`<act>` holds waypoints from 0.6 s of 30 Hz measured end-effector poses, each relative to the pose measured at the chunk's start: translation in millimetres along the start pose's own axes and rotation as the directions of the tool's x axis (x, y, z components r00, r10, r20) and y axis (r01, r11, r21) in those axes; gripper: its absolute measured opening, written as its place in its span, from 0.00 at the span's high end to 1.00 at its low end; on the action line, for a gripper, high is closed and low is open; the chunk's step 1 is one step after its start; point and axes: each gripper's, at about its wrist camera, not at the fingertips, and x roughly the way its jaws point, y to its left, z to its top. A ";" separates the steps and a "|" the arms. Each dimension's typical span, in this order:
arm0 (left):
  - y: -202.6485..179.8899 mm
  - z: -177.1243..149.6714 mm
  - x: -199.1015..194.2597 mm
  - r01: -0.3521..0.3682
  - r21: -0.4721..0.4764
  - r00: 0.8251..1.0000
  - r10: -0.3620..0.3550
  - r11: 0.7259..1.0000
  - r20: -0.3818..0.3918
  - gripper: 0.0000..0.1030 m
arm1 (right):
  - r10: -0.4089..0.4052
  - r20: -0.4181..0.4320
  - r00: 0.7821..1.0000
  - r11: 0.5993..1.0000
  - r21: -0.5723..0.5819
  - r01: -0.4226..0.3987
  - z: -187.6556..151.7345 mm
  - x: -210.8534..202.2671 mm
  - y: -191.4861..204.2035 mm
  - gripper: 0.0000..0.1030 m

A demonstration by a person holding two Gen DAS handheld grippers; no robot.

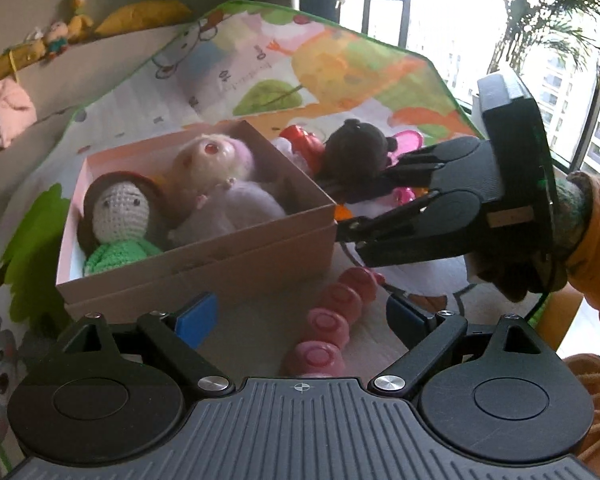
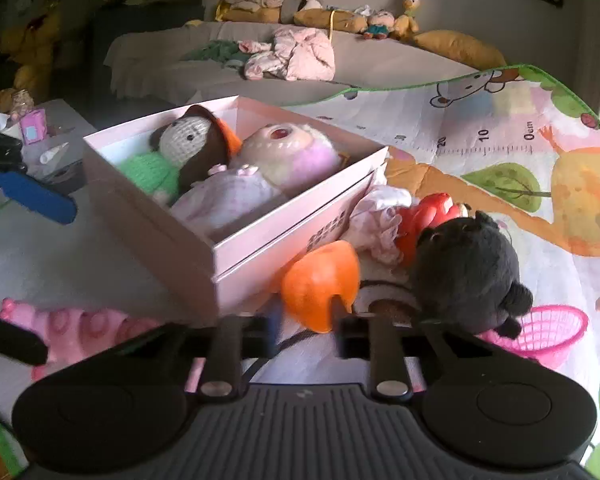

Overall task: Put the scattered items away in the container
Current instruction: 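Move both grippers back over the toys on the mat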

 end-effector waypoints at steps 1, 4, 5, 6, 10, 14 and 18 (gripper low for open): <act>-0.6 -0.5 -0.8 -0.002 0.001 1.000 0.002 1.000 -0.001 0.08 | 0.001 -0.001 1.000 1.000 0.002 -0.001 -2.3 -4.6 1.3 0.83; -1.7 -1.0 -2.6 -0.013 0.004 1.000 0.013 1.000 -0.003 0.08 | 0.023 0.001 1.000 1.000 0.016 -0.023 -11.0 -23.1 4.7 0.85; -2.2 -1.7 -3.4 -0.014 0.006 1.000 0.014 1.000 -0.002 0.08 | 0.042 -0.002 0.999 0.999 0.021 -0.042 -15.7 -31.3 6.8 0.85; -3.0 -2.4 -3.7 -0.014 0.009 1.000 0.014 1.000 -0.002 0.08 | 0.053 -0.005 0.999 0.998 0.023 -0.053 -19.8 -37.6 9.0 0.85; -4.1 -8.3 1.1 -0.005 0.023 0.999 0.006 1.000 -0.038 0.08 | 0.009 -0.003 1.000 0.999 0.038 -0.009 -39.9 -63.6 15.2 0.83; -7.3 -12.4 5.8 0.012 0.019 0.998 -0.011 1.000 -0.057 0.08 | -0.172 0.038 0.984 0.976 0.142 0.165 -52.9 -79.4 1.0 0.40; -14.4 -12.1 7.5 0.031 0.032 0.998 -0.029 0.999 -0.055 0.08 | -0.204 -0.011 0.979 0.941 0.275 0.199 -54.3 -69.5 -27.1 0.33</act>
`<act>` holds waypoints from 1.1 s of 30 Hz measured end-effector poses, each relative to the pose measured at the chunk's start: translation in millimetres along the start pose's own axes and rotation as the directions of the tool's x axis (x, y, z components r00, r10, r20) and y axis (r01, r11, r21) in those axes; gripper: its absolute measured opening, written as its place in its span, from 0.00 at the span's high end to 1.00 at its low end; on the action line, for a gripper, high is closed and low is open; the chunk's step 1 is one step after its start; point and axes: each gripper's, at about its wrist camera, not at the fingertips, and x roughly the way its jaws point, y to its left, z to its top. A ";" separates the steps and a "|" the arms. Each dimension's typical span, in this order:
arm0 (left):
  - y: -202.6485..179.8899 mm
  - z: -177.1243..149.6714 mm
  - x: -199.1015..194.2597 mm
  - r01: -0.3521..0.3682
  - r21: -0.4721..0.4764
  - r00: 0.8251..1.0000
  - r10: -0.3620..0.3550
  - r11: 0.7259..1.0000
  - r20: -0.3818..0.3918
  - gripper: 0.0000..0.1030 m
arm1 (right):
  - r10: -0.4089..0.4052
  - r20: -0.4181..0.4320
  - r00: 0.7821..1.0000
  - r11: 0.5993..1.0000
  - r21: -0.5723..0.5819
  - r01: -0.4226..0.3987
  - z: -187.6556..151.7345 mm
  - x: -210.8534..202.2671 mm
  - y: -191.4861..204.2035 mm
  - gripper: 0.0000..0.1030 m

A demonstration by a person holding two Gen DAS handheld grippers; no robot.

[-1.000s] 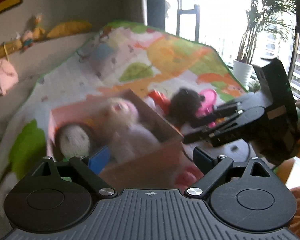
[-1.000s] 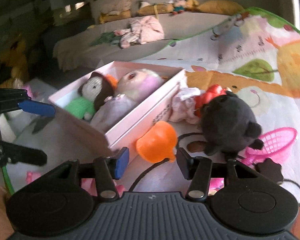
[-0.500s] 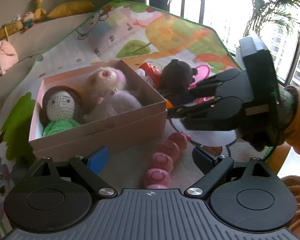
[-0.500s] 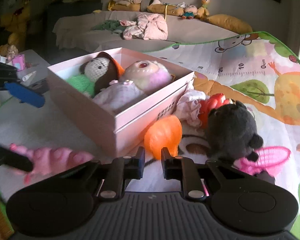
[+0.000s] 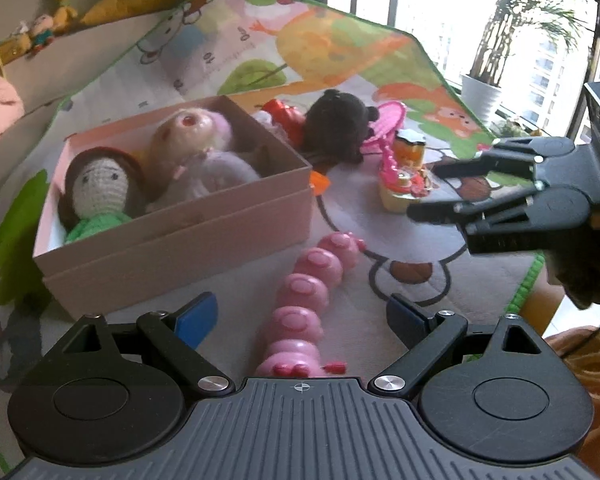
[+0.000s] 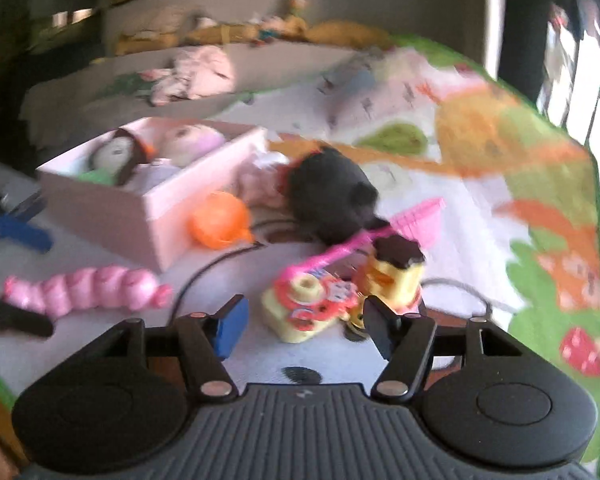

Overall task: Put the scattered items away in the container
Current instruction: 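Move both grippers back over the toys on the mat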

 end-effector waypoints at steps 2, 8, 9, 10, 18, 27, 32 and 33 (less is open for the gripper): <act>-3.6 1.6 2.1 0.003 0.009 1.000 -0.003 1.000 -0.003 0.08 | 0.016 -0.034 0.999 0.998 0.057 -0.014 2.5 15.5 -7.5 0.26; -10.0 0.9 0.2 0.005 0.029 1.000 -0.005 1.000 -0.004 0.08 | 0.144 -0.078 0.987 0.989 0.048 -0.140 0.4 20.8 6.4 0.66; -9.9 0.8 -0.8 0.003 0.031 1.000 -0.003 1.000 -0.004 0.08 | 0.175 -0.081 0.981 0.984 0.030 -0.173 -2.1 15.9 10.9 0.66; -9.6 1.0 -1.7 0.002 0.032 1.000 -0.002 0.999 -0.003 0.08 | 0.196 -0.086 0.977 0.981 0.005 -0.196 -5.5 10.8 15.8 0.66; -22.2 11.4 4.3 0.035 0.079 0.999 -0.035 0.996 -0.002 0.08 | 0.192 -0.058 0.980 0.981 0.017 -0.191 -27.1 -32.6 11.9 0.22; -79.3 55.8 60.9 0.063 0.250 0.998 -0.068 0.966 0.011 0.17 | -0.018 -0.036 0.999 0.982 0.189 0.025 -55.2 -37.3 -34.9 0.00; -94.0 72.0 104.5 0.033 0.275 0.999 -0.025 0.961 -0.032 0.22 | -0.034 -0.015 0.999 0.991 0.129 0.035 -64.9 -40.4 -25.7 0.00; -96.0 74.0 108.9 0.038 0.276 0.999 -0.028 0.961 -0.040 0.22 | -0.032 -0.019 0.999 0.990 0.139 0.034 -63.7 -40.9 -26.1 0.00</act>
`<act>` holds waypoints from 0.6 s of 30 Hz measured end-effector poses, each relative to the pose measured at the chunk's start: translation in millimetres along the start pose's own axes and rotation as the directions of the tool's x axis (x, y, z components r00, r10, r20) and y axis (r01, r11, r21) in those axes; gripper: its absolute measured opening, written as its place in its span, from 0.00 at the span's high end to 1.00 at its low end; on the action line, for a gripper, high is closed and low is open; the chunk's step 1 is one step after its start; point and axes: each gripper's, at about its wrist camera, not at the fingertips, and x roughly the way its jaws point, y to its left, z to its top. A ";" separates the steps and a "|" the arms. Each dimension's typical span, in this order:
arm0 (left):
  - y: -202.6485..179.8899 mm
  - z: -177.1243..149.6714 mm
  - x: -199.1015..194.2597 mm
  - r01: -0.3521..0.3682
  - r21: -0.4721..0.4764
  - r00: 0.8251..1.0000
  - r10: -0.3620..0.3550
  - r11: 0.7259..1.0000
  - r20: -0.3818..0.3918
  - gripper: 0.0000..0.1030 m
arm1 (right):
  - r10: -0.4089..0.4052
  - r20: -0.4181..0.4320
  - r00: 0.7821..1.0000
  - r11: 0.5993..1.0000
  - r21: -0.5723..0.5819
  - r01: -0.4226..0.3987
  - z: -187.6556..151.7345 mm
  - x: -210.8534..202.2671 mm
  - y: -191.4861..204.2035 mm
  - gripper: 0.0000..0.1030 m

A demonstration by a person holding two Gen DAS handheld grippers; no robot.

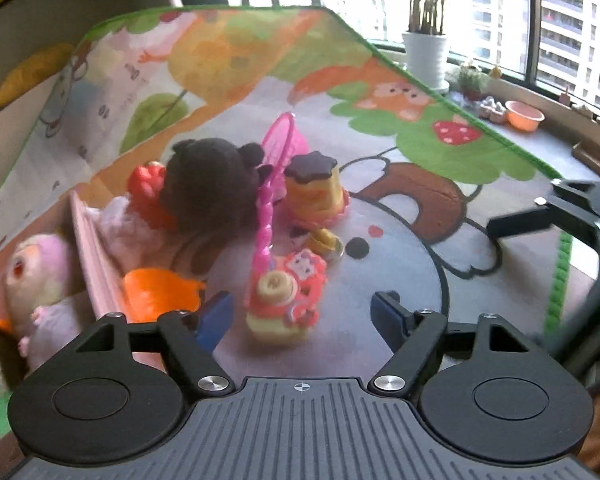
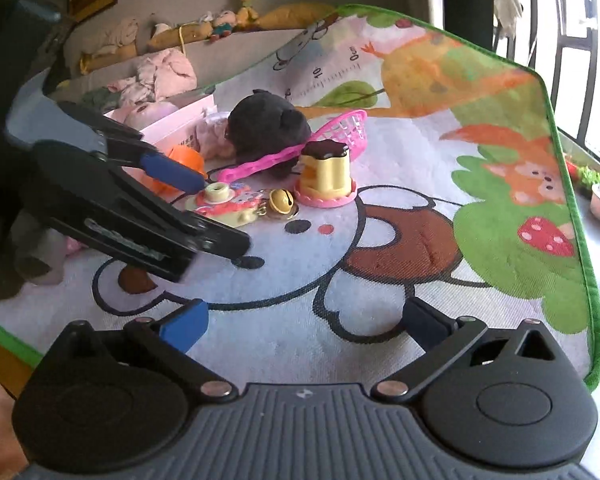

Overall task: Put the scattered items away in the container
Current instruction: 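Grasp the Hello Kitty toy with the left gripper while the right grasps the yellow pudding toy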

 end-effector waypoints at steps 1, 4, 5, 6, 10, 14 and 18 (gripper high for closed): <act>-2.2 0.8 2.5 0.002 0.005 1.000 -0.002 1.000 -0.001 0.22 | 0.008 -0.004 1.000 1.000 0.018 -0.008 1.1 -1.2 -1.7 0.00; -6.4 0.2 7.0 -0.014 0.027 1.000 0.014 1.000 0.012 0.30 | 0.021 -0.007 1.000 1.000 -0.008 -0.021 0.3 -2.0 -2.5 0.00; -5.7 -0.6 8.3 -0.023 0.027 1.000 0.023 0.999 0.008 0.46 | 0.018 -0.015 1.000 0.999 -0.038 -0.019 -0.4 -0.8 -1.0 0.00; -2.6 -1.9 8.3 -0.012 0.012 1.000 0.012 1.000 0.003 0.53 | 0.016 -0.017 1.000 0.998 -0.053 -0.017 -0.4 -0.7 0.1 0.00; 4.4 -12.5 -6.2 -0.005 -0.008 1.000 0.005 1.000 -0.019 0.54 | 0.039 -0.003 0.999 0.999 0.020 -0.039 7.3 -4.8 -10.7 0.00; 8.5 -39.8 -37.5 0.062 -0.022 0.996 -0.063 0.998 -0.063 0.54 | 0.000 0.062 0.998 1.000 0.022 -0.001 26.7 -7.0 -19.0 0.15; 9.7 -63.3 -68.2 0.113 -0.014 0.990 -0.114 0.993 -0.088 0.52 | -0.006 0.071 0.997 1.000 -0.014 0.007 55.9 16.6 -18.0 0.32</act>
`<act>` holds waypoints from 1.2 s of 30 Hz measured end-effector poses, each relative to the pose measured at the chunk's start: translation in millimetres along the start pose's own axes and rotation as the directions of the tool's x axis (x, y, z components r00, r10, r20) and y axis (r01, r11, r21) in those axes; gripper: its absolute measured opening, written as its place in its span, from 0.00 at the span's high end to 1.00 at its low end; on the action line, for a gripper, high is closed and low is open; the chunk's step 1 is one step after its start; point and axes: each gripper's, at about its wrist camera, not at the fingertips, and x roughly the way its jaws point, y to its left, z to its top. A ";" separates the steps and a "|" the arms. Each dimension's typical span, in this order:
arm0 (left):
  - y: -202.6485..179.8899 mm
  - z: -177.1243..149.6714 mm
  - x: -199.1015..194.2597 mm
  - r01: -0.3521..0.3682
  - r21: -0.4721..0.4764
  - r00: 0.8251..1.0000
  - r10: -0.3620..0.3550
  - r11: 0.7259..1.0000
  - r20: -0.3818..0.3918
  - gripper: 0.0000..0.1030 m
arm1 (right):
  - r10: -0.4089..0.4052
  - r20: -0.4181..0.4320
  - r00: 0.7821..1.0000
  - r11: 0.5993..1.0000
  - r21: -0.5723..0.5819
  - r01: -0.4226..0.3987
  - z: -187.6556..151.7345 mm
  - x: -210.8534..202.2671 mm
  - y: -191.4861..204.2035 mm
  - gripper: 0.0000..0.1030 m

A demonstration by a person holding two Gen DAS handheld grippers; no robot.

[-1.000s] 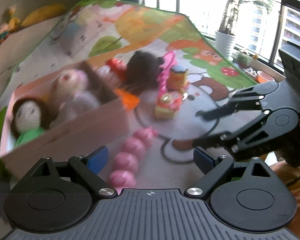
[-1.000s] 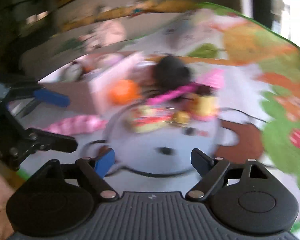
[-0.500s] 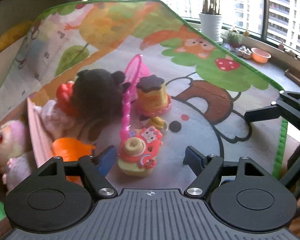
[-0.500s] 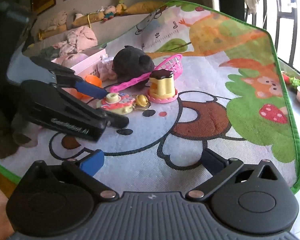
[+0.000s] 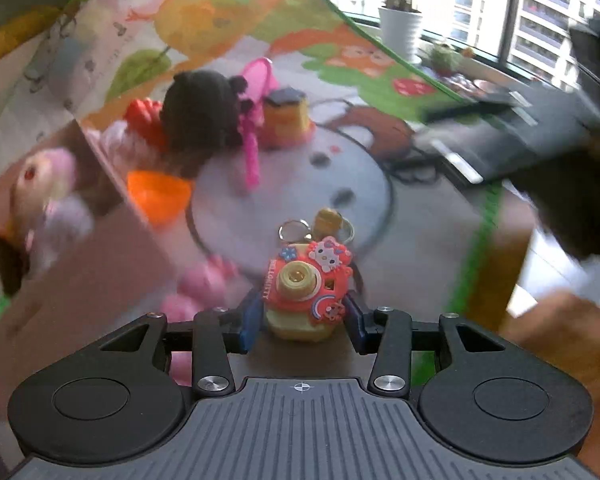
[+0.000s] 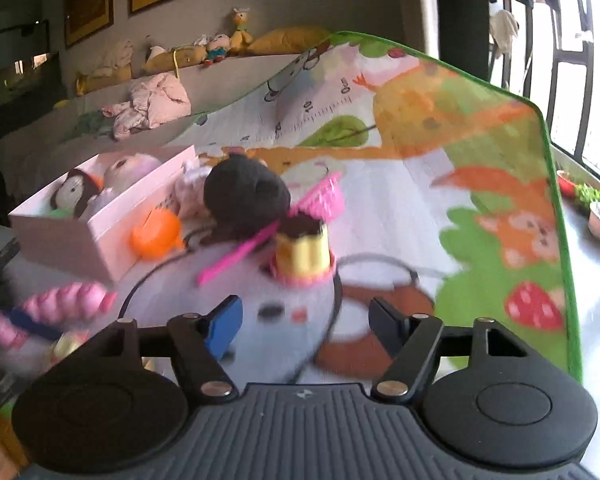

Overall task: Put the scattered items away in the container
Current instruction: 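Grasp the Hello Kitty toy with the left gripper while the right grasps the yellow pudding toy, then carry both toys into the pink box and open both grippers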

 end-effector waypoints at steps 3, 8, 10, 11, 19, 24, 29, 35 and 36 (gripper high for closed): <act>0.2 -12.7 -10.1 -0.019 -0.010 1.000 0.019 1.000 0.003 0.43 | 0.003 0.020 1.000 1.000 -0.004 -0.003 19.9 26.2 2.2 0.31; 7.0 -21.8 -18.7 -0.020 -0.072 0.999 0.022 0.997 0.037 0.33 | -0.032 -0.055 0.998 0.999 -0.024 0.030 38.1 73.2 8.4 0.38; 6.8 -22.4 -20.9 -0.020 -0.075 0.998 0.024 0.997 0.050 0.29 | -0.037 -0.085 0.996 0.999 -0.036 0.034 36.8 81.1 10.6 0.57; 6.4 -21.9 -21.3 -0.022 -0.074 0.998 0.026 0.997 0.055 0.27 | -0.045 -0.077 0.996 0.998 -0.039 0.042 34.2 79.0 11.9 0.59; 1.2 -6.6 -5.5 -0.011 -0.040 0.996 0.015 0.999 0.084 0.15 | 0.005 -0.091 0.996 1.000 -0.018 -0.007 7.8 33.3 15.9 0.60; -10.7 5.8 16.8 0.020 0.024 0.997 -0.022 1.000 0.068 0.22 | 0.018 -0.100 0.995 0.999 -0.031 -0.021 -9.8 6.1 27.5 0.59; -11.4 3.1 18.0 0.024 0.023 0.997 -0.025 0.999 0.067 0.43 | 0.061 -0.112 0.992 0.995 -0.073 -0.069 -17.8 -7.4 46.9 0.59; -1.2 -11.7 4.9 -0.007 -0.019 0.998 0.009 1.000 0.064 0.49 | 0.105 -0.136 0.985 0.987 -0.105 -0.119 -18.3 -12.9 68.5 0.59; 0.3 -15.1 2.1 -0.016 -0.025 0.998 0.017 1.000 0.064 0.49 | 0.111 -0.137 0.984 0.986 -0.111 -0.127 -17.7 -14.3 71.9 0.59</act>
